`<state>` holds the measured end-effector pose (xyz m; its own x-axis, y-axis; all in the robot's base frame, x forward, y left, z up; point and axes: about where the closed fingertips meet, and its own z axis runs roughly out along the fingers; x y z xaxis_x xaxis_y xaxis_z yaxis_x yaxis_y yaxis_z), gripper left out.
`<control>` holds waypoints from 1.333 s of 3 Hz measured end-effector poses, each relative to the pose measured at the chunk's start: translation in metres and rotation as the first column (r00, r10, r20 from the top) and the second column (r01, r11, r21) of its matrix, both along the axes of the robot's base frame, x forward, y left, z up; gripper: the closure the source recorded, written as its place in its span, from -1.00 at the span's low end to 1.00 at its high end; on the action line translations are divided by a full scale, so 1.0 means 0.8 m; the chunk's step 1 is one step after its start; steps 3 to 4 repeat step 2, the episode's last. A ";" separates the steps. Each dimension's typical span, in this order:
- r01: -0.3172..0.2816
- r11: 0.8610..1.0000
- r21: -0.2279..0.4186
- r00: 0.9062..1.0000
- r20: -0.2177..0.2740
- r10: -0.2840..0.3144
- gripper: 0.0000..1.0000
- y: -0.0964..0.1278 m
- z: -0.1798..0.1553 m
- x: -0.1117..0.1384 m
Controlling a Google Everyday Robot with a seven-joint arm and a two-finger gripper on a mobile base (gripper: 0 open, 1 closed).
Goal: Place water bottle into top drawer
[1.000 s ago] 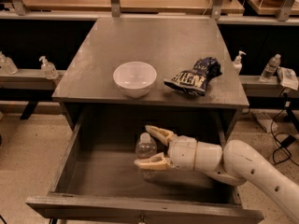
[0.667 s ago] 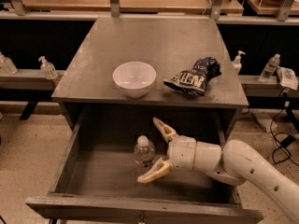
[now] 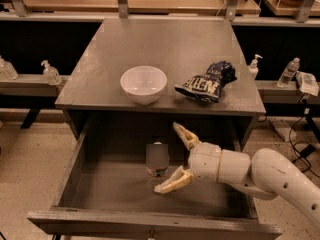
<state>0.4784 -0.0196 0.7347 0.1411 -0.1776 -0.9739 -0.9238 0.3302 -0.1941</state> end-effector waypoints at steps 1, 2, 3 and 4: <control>0.084 0.996 0.027 0.995 -0.051 -0.082 -1.00 -0.033 -0.002 -0.003; 0.094 0.995 0.029 0.994 -0.053 -0.092 -1.00 -0.038 -0.002 -0.003; 0.094 0.995 0.029 0.994 -0.053 -0.092 -1.00 -0.038 -0.002 -0.003; 0.094 0.995 0.029 0.994 -0.053 -0.092 -1.00 -0.038 -0.002 -0.003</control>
Offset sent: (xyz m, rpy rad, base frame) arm -0.0018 -0.0191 -0.0009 0.0212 0.0371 -0.0606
